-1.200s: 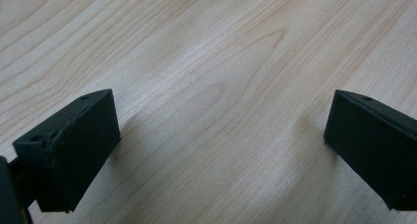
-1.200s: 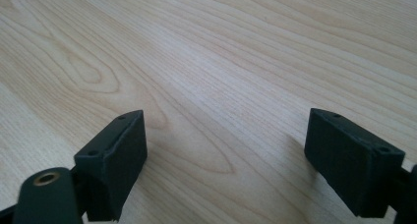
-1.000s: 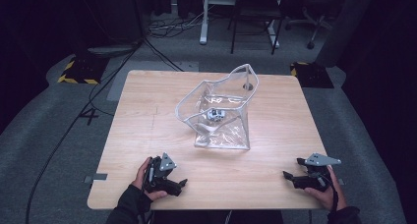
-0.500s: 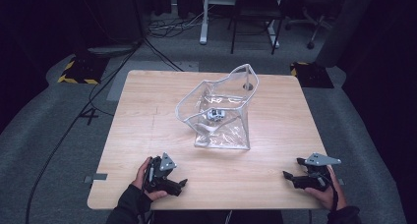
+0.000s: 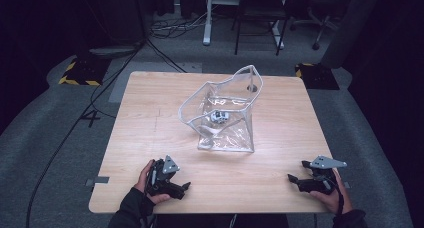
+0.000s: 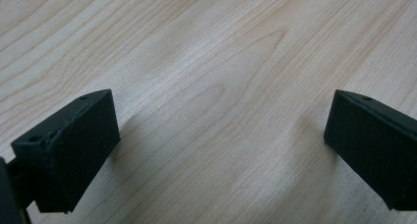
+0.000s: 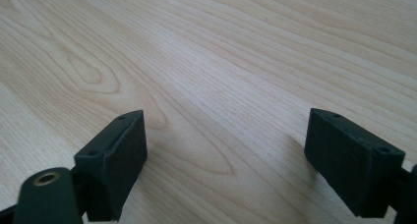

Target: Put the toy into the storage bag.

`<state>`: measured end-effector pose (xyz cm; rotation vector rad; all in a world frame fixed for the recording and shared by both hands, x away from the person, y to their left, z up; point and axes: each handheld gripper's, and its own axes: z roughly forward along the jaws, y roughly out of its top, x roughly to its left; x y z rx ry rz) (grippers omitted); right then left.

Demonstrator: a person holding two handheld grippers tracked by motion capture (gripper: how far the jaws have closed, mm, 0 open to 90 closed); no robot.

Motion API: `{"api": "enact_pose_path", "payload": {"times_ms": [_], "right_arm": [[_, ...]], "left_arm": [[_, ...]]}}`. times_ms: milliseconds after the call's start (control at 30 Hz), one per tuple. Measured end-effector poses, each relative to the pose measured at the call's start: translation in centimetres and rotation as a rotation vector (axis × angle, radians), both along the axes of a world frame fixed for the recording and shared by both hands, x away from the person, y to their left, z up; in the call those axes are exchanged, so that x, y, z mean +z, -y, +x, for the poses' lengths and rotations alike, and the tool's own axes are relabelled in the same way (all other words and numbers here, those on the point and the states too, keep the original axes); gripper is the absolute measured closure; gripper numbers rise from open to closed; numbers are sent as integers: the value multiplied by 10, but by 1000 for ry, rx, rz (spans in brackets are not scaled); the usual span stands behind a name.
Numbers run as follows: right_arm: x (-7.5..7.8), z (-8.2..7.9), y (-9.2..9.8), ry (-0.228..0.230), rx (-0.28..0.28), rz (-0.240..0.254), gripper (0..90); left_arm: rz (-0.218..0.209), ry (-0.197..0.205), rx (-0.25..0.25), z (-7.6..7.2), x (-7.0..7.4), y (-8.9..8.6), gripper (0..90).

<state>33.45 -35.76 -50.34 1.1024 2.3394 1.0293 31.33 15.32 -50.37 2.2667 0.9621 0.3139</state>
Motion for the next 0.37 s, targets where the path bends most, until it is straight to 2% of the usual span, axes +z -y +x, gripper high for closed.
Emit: {"api": "enact_pose_path", "payload": {"times_ms": [367], "right_arm": [[0,0,0,0,0,1,164]], "left_arm": [[1,2,-3,0,0,0,3]]}}
